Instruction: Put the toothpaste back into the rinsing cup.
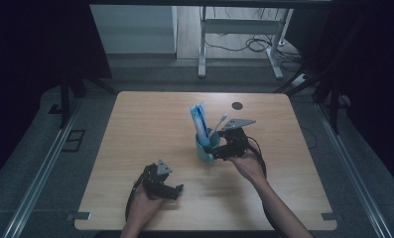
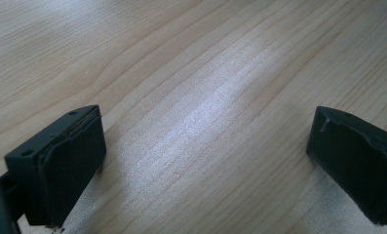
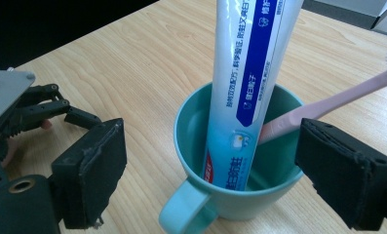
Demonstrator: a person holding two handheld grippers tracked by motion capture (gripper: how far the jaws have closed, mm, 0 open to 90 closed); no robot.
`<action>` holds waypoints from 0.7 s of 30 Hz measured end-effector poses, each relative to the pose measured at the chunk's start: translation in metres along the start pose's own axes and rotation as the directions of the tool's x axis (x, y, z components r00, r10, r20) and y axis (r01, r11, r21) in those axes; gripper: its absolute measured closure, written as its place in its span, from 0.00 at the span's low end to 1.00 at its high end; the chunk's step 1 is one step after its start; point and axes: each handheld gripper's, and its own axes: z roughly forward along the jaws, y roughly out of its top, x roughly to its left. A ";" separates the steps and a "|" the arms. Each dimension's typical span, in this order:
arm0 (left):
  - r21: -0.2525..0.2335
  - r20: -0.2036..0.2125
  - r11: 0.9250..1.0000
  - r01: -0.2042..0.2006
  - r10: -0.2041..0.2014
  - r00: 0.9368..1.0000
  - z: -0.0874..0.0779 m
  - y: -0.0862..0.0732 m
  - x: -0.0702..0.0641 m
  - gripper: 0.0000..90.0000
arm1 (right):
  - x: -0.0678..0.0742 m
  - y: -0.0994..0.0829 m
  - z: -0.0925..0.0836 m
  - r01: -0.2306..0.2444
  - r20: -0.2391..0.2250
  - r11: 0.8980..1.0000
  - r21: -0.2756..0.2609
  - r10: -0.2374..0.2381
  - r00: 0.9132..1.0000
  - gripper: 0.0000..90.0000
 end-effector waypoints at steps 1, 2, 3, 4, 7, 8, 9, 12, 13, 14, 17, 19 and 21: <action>0.000 0.000 1.000 0.000 0.000 1.000 0.000 0.000 0.000 0.01 | 0.000 0.000 -0.001 0.001 0.001 1.000 0.001 -0.001 1.000 0.13; 0.000 0.000 1.000 0.000 0.000 1.000 0.000 0.000 0.000 0.01 | 0.000 -0.001 -0.002 0.004 0.001 1.000 0.002 -0.004 1.000 0.13; 0.000 0.000 1.000 -0.001 0.001 1.000 0.000 0.000 0.000 0.01 | 0.000 -0.001 -0.002 0.004 0.002 1.000 0.002 -0.004 1.000 0.13; 0.000 0.000 1.000 0.000 0.000 1.000 0.000 0.000 0.000 0.01 | 0.000 -0.002 -0.003 0.003 0.001 1.000 0.001 -0.003 1.000 0.13; 0.000 -0.001 1.000 0.000 0.000 1.000 0.000 0.000 0.000 0.01 | 0.000 -0.004 -0.005 0.009 0.002 1.000 0.002 -0.009 1.000 0.13; 0.000 -0.001 1.000 -0.001 0.001 1.000 0.000 0.000 0.000 0.01 | 0.000 -0.004 -0.006 0.010 0.003 1.000 0.002 -0.010 1.000 0.13; 0.000 0.000 1.000 0.000 0.000 1.000 0.000 0.000 0.000 0.01 | 0.001 -0.005 -0.007 0.009 0.001 1.000 0.004 -0.009 1.000 0.13; 0.000 0.000 1.000 -0.001 0.001 1.000 0.000 0.000 0.000 0.01 | 0.001 -0.006 -0.009 0.015 0.006 1.000 0.004 -0.015 1.000 0.13; 0.000 -0.001 1.000 -0.001 0.001 1.000 0.000 0.000 0.000 0.01 | 0.000 -0.007 -0.010 0.016 0.006 1.000 0.004 -0.016 1.000 0.13; -0.002 0.000 1.000 0.000 0.000 1.000 0.000 0.000 0.000 0.01 | 0.000 -0.007 -0.011 0.016 0.006 1.000 0.003 -0.016 1.000 0.13; -0.002 0.000 1.000 0.000 0.000 1.000 0.000 0.000 0.000 0.01 | 0.000 -0.009 -0.013 0.015 0.008 1.000 0.003 -0.015 1.000 0.13; -0.002 0.000 1.000 0.001 -0.001 1.000 0.000 0.000 0.000 0.01 | -0.001 -0.010 -0.014 0.015 0.009 1.000 0.004 -0.015 1.000 0.13; -0.004 -0.001 1.000 0.003 -0.003 1.000 0.000 0.000 0.000 0.01 | -0.001 -0.012 -0.016 0.015 0.009 1.000 0.005 -0.015 1.000 0.13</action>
